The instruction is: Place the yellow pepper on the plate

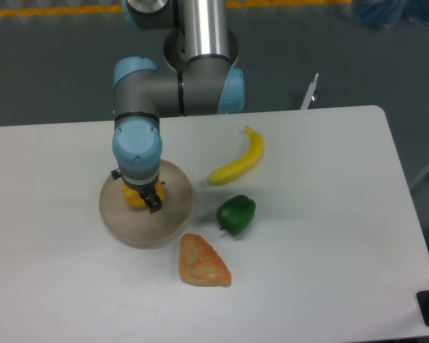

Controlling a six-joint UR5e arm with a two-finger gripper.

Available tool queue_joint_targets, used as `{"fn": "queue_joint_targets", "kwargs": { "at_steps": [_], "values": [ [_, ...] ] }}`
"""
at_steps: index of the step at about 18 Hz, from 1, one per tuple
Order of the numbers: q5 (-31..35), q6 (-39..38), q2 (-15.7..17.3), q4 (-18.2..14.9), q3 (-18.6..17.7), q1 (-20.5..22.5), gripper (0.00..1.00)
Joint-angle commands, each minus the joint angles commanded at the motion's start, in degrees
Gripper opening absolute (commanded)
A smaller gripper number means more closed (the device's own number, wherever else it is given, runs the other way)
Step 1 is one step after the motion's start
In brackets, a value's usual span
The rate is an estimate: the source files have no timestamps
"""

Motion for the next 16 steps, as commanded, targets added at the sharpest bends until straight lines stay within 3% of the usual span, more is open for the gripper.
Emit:
{"fn": "queue_joint_targets", "kwargs": {
  "at_steps": [2,4,7,9,16],
  "values": [
    [0.26,0.35,1.05,1.74,0.62,0.35,1.0],
    [1.57,0.44,1.14,6.3,0.71,1.23,1.0],
    [9.63,0.61,1.5,11.94,0.27,2.46,1.0],
    [13.26,0.88,1.93,12.48,0.09,4.82,1.0],
    [11.96,10.71,3.96,11.87,0.0,16.68,1.0]
  ]
}}
